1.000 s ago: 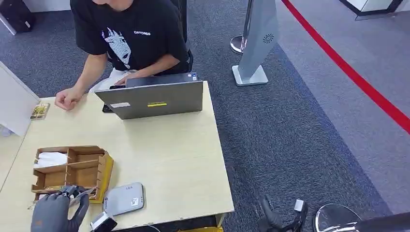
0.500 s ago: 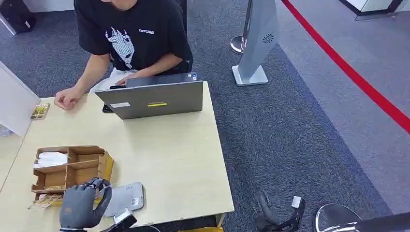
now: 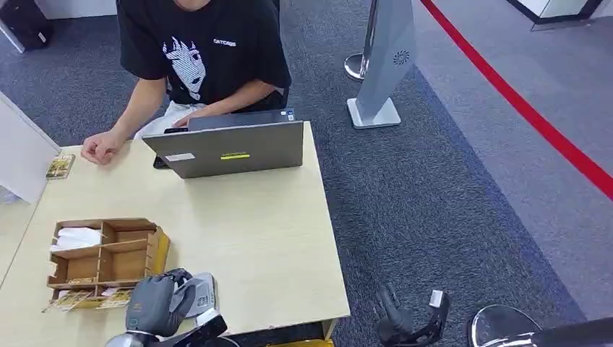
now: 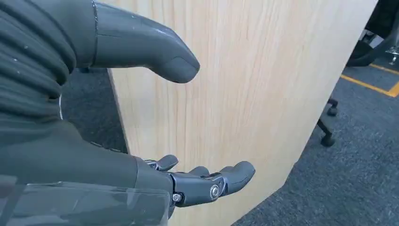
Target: Pass the card to the sensor for recognition and then transmit it.
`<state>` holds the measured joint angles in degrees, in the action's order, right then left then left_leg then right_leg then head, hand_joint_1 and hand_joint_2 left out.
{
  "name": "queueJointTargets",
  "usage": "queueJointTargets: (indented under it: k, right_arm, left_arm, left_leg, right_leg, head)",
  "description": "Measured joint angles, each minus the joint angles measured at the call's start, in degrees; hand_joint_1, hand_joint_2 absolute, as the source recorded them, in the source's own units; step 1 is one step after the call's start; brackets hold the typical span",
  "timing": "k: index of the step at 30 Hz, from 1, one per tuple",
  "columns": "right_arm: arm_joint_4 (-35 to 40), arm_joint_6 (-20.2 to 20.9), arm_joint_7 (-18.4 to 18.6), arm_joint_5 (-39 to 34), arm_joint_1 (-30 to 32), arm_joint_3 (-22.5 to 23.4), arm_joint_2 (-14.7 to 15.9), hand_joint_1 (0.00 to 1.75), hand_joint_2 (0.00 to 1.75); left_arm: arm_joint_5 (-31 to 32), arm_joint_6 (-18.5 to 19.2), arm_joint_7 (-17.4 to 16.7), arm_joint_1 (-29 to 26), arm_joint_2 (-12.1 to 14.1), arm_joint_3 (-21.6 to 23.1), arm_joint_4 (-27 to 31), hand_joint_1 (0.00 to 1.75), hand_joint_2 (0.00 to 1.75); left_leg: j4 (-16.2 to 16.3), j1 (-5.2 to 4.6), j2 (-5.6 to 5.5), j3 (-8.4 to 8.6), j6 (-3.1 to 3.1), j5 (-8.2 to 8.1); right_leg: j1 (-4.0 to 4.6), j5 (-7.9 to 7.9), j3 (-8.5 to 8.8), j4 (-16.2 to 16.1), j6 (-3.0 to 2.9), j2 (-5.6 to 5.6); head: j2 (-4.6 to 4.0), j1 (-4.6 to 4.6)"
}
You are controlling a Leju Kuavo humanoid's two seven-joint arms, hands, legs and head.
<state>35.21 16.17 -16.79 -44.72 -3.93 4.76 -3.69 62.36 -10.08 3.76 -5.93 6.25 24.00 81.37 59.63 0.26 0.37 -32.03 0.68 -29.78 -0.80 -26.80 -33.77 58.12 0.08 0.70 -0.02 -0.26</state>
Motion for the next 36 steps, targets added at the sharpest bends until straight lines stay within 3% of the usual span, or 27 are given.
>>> queueJointTargets:
  k: [7,11,16,22,27,35,36]
  right_arm:
    - [-0.48,-0.07,-0.04,-0.2,-0.08,-0.68,0.0,0.0,1.75]
    - [-0.72,0.02,-0.2,0.07,-0.07,-0.9,0.02,0.0,1.75]
    - [-0.89,0.22,-0.2,0.13,-0.05,-1.2,0.02,0.0,1.75]
    - [-1.44,1.25,-0.46,0.24,0.21,-1.6,0.11,0.0,1.75]
    - [-1.66,1.51,-0.44,0.96,0.22,-2.71,0.24,0.0,1.75]
    - [-1.88,1.64,-0.39,0.85,0.23,-3.5,0.35,0.0,1.75]
    - [-1.9,1.64,-0.37,0.85,0.23,-3.56,0.37,0.0,1.75]
  left_arm:
    - [3.96,-2.45,0.31,1.5,-0.28,1.03,-0.76,1.75,1.75]
    - [7.26,-4.24,2.14,4.77,0.64,1.03,2.54,1.75,1.75]
    - [8.65,-3.5,1.69,10.81,2.27,1.0,7.19,1.75,1.75]
    - [8.85,-2.03,0.37,16.48,5.47,0.66,8.09,1.75,1.75]
    - [9.55,3.06,-1.81,24.62,8.41,0.66,4.57,1.75,1.75]
    - [8.5,3.01,-2.56,27.29,9.64,-0.2,0.74,1.75,1.75]
    - [8.44,2.97,-2.58,27.31,9.68,-0.24,0.48,1.66,1.75]
  left_leg:
    - [0.0,0.0,-0.01,0.08,0.01,0.02]
    - [0.02,0.01,-0.05,0.04,0.03,0.11]
    - [0.02,0.01,-0.08,0.04,0.04,0.16]
    - [0.02,0.01,-0.1,0.02,0.05,0.17]
    - [0.02,0.02,-0.09,0.0,0.02,0.2]
    - [0.02,0.01,-0.09,0.0,0.03,0.2]
    - [0.02,0.01,-0.1,0.0,0.03,0.19]
  right_leg:
    - [0.01,0.0,0.06,0.0,0.0,0.0]
    - [0.01,0.03,0.05,0.01,0.01,-0.08]
    - [0.01,0.05,0.07,0.03,0.0,-0.13]
    - [0.02,0.06,0.05,0.02,0.0,-0.14]
    - [0.02,0.09,0.04,0.06,-0.04,-0.13]
    - [0.02,0.08,0.03,0.06,-0.04,-0.09]
    - [0.02,0.08,0.03,0.05,-0.04,-0.1]
  head:
    - [0.0,0.0]
    - [0.0,0.0]
    - [0.0,0.0]
    - [0.0,0.0]
    - [0.0,-0.02]
    - [0.0,0.02]
    - [0.0,0.0]
